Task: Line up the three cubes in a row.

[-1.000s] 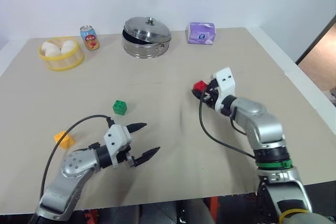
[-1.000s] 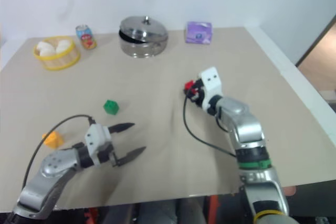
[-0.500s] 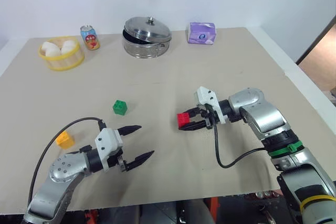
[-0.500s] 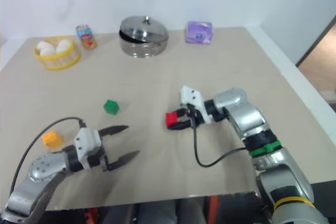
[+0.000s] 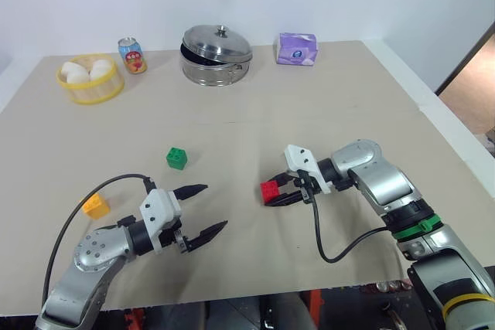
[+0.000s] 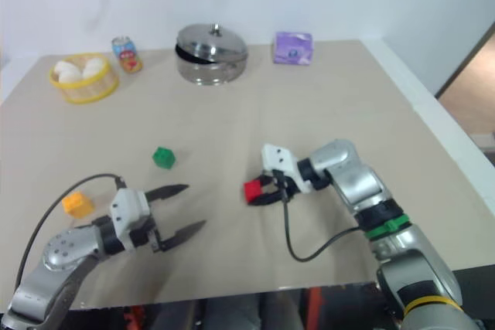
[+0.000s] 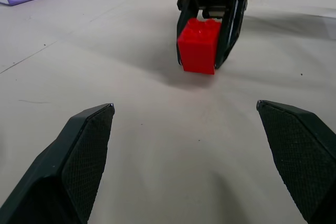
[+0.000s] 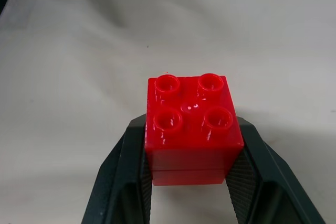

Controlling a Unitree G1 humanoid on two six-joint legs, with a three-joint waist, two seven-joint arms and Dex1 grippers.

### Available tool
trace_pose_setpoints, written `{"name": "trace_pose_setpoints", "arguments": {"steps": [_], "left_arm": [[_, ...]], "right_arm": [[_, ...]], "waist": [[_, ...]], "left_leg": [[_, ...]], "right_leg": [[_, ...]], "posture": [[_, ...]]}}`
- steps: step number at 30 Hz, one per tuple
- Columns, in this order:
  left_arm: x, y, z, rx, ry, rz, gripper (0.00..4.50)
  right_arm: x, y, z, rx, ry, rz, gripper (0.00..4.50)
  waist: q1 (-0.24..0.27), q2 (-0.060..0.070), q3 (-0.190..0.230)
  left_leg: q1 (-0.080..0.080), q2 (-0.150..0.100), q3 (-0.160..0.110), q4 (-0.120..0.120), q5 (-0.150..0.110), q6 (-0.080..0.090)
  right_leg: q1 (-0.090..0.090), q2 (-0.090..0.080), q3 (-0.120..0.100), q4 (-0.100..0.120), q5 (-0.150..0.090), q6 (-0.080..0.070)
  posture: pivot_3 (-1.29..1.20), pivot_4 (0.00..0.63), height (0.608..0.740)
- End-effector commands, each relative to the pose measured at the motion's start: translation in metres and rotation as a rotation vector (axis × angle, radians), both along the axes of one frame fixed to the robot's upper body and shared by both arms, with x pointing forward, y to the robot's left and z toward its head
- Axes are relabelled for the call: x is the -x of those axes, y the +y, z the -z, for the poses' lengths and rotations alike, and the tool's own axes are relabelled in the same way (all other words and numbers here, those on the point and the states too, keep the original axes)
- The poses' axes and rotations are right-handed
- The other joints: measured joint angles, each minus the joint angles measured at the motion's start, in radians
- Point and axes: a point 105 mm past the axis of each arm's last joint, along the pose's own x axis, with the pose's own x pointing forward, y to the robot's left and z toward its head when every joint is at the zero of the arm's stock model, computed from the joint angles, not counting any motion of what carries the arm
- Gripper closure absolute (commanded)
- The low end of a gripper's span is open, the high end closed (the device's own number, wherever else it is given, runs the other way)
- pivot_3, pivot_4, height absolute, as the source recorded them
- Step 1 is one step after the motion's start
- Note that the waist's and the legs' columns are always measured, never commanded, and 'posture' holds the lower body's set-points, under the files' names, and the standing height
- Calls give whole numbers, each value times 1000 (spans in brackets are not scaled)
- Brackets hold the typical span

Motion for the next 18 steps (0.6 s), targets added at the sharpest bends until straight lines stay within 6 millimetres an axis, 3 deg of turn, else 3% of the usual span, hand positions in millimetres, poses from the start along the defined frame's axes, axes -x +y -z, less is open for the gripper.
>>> {"name": "trace_pose_setpoints", "arguments": {"steps": [1, 3, 4, 5, 8, 10, 13, 18], "left_arm": [[2, -4, -11, -8, -47, 22, 0], [1, -5, -11, -11, -48, 24, 0], [1, -5, -11, -13, -49, 24, 0], [1, -5, -11, -14, -49, 25, 0], [1, -5, -11, -17, -47, 27, 0], [1, -5, -10, -19, -46, 27, 0], [2, -2, -10, -21, -43, 20, 0], [-3, 13, -16, 25, -22, -73, 0]], "right_arm": [[-1, 3, -3, 3, -72, -24, 3207], [1, 2, -3, 5, -74, -39, 2184], [2, 2, -4, 4, -71, -39, 2051], [3, 1, -5, -1, -63, -44, 1537], [7, 1, -10, -21, -64, -59, 800], [9, 1, -12, -27, -63, -64, 59], [12, 0, -23, -49, -73, -77, 59], [21, 14, -68, -235, -51, -83, 59]], "waist": [[0, 0, 0], [0, 0, 0], [0, 0, 0], [0, 0, 0], [0, 0, 0], [1, 0, 0], [0, 0, 0], [1, 0, 0]], "left_leg": [[0, 0, 0, 0, 0, 0], [0, 0, 0, 0, 0, 0], [0, 0, 0, 0, 0, 0], [0, 0, 0, 0, 0, 0], [0, 0, 0, 0, 0, 0], [0, 0, 0, 0, 0, 0], [0, 0, 0, 0, 0, 0], [0, 0, 1, 0, 0, 0]], "right_leg": [[0, 0, 0, 0, 0, 0], [0, 0, 0, 0, 0, 0], [0, 0, 0, 0, 0, 0], [0, 0, 0, 0, 0, 0], [0, 0, 1, 0, 1, 0], [0, 0, 1, 0, 1, 0], [0, 0, 1, 0, 1, 0], [0, 0, 1, 0, 1, 0]], "posture": [[0, 150, 740], [0, 150, 740], [0, 150, 740], [0, 150, 740], [0, 150, 740], [0, 150, 740], [0, 150, 740], [0, 150, 740]]}}
